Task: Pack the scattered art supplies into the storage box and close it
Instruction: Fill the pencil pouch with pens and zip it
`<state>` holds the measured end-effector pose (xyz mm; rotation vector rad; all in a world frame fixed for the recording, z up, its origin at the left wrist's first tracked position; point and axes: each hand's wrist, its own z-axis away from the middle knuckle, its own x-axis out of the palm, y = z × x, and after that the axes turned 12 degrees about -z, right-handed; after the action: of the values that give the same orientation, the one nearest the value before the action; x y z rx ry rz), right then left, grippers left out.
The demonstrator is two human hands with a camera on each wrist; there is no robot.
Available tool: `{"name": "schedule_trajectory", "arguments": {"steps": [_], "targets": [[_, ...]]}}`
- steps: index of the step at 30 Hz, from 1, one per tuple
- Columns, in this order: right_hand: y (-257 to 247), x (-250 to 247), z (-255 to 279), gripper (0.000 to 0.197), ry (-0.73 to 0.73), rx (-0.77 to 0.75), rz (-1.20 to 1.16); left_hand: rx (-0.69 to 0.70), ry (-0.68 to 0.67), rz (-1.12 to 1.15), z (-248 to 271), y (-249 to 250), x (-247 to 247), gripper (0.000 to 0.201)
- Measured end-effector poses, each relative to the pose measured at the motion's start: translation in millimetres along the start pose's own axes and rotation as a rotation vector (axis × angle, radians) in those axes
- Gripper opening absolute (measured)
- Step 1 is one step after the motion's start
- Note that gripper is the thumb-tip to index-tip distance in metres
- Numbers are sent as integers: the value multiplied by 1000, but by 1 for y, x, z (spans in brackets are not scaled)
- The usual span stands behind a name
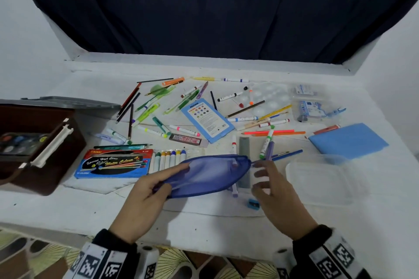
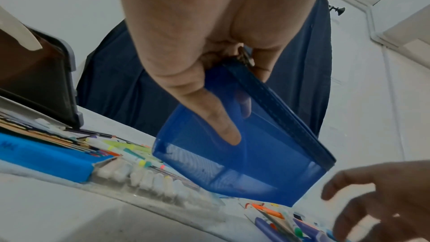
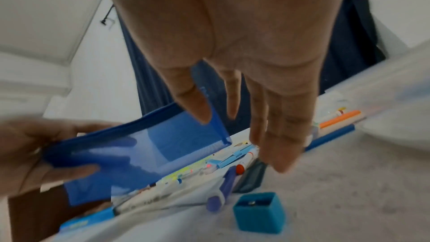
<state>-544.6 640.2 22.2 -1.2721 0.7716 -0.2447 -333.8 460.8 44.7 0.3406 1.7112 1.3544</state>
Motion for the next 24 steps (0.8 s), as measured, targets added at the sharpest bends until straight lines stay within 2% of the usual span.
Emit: {"name": "schedule_trajectory", "arguments": {"steps": [3,6,11,16,19,22,24], "targets": [[6,1,-2,30,-120,-68,344,82,83,-163,-1,-4,-6,52],[7,5,-4,37,-226,-61,524,73,142,-164,0,1,-7,47],[9,8,-17,42,-290,-115,523,22,171,-161,2,-1,-6,58],[8,6,-27,22,-377,-107,566,-24,166,-186,3,-1,-4,59],[0,0,-34,10,-342,-166,437,-60,132,-117,4,0,-4,59],[-23,-10,-41,15,-229,-232,77,-66,124,-139,6,3,-3,61],[-42,-13,-43,17,-225,-293,-100,-61,141,-164,6,5,-1,62]]}}
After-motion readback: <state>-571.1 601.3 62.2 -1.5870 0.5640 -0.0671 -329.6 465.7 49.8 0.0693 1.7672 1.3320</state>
